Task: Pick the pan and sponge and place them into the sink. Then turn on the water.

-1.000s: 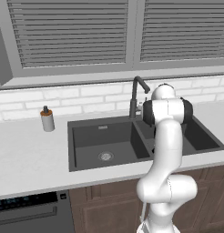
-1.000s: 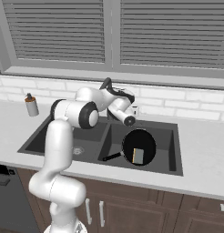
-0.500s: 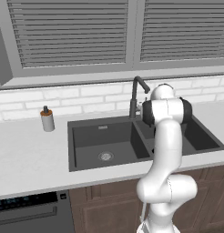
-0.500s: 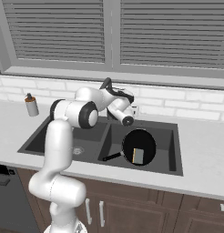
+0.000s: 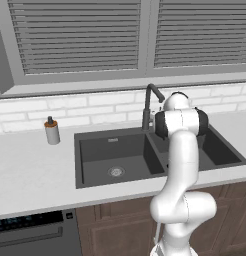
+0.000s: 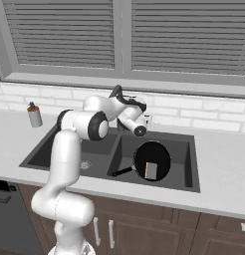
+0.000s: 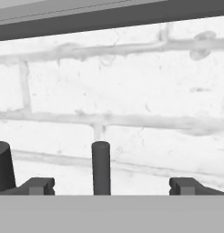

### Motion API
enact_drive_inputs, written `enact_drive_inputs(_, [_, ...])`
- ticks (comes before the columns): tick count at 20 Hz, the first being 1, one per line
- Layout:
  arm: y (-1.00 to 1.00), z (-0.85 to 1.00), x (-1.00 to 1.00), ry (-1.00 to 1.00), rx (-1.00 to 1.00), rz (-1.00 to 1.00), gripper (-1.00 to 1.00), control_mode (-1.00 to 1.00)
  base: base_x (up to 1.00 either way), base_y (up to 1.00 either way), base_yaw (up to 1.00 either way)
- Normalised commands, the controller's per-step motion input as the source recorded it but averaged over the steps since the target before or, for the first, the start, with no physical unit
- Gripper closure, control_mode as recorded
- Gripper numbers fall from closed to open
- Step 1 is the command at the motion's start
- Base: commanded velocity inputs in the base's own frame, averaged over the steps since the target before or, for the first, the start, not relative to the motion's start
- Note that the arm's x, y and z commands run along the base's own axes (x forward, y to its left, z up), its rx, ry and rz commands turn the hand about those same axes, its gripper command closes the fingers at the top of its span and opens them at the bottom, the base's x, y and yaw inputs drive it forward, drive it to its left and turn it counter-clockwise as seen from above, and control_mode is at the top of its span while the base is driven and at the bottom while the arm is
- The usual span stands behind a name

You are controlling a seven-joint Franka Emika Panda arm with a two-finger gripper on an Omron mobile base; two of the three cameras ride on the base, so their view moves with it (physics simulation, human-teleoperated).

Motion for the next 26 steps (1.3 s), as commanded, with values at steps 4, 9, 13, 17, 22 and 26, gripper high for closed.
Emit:
enact_drive_inputs(4, [-0.15, 0.00, 0.00, 0.00, 0.00, 0.00, -1.00, -1.00, 0.00, 0.00, 0.00])
enact_drive_inputs(9, [-0.38, 0.00, 0.00, 0.00, 0.00, 0.00, -1.00, -1.00, 0.00, 0.00, 0.00])
enact_drive_inputs(13, [-0.46, 0.00, 0.00, 0.00, 0.00, 0.00, -1.00, -1.00, 0.00, 0.00, 0.00])
enact_drive_inputs(17, [-0.52, 0.00, 0.00, 0.00, 0.00, 0.00, -1.00, -1.00, 0.00, 0.00, 0.00])
enact_drive_inputs(22, [-0.55, 0.00, 0.00, -0.01, 0.00, -0.04, -1.00, -1.00, 0.00, 0.00, 0.00])
enact_drive_inputs(26, [-0.59, 0.00, 0.00, -0.04, 0.00, -0.10, -1.00, -1.00, 0.00, 0.00, 0.00])
